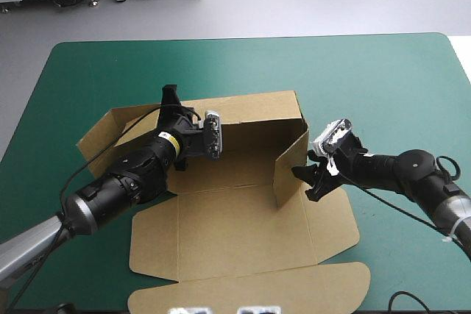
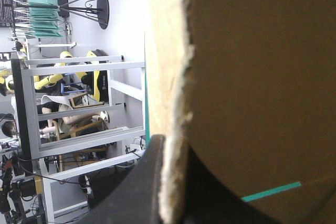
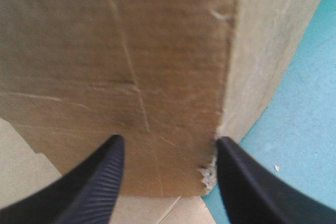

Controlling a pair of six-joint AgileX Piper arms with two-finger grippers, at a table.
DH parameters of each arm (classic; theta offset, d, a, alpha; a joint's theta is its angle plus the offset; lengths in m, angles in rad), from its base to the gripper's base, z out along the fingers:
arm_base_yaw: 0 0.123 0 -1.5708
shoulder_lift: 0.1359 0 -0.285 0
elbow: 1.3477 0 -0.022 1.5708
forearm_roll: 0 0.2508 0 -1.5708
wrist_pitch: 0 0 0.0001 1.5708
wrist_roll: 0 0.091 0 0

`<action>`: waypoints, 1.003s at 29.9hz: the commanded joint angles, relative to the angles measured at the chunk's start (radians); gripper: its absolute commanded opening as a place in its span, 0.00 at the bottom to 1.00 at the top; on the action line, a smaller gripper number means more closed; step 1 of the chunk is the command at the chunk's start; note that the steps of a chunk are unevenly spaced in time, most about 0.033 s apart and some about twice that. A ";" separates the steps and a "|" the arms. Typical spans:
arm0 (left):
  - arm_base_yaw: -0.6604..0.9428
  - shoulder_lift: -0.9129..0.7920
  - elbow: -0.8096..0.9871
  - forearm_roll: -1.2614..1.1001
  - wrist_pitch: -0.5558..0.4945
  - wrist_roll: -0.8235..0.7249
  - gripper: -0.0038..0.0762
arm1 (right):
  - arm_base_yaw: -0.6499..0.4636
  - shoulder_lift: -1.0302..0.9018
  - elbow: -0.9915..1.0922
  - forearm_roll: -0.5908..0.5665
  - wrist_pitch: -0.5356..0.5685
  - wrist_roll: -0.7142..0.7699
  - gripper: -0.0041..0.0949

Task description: Fold the box

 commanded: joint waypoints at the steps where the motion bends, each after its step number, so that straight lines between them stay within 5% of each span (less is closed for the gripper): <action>1: -0.003 -0.030 -0.021 0.013 0.005 -0.003 0.04 | 0.001 -0.032 -0.025 0.101 0.015 -0.064 0.83; 5: -0.003 -0.030 -0.021 0.003 -0.012 0.022 0.04 | 0.033 -0.032 -0.025 0.149 0.003 -0.144 0.84; 14: -0.008 -0.021 -0.021 -0.060 -0.014 0.054 0.04 | 0.128 -0.030 -0.025 0.166 -0.229 -0.115 0.84; 21: -0.073 -0.013 -0.021 -0.132 -0.010 0.131 0.04 | 0.131 0.034 -0.025 0.247 -0.239 -0.120 0.83; 30: -0.073 -0.013 -0.021 -0.184 0.038 0.163 0.04 | 0.131 0.090 -0.028 0.279 -0.228 -0.123 0.58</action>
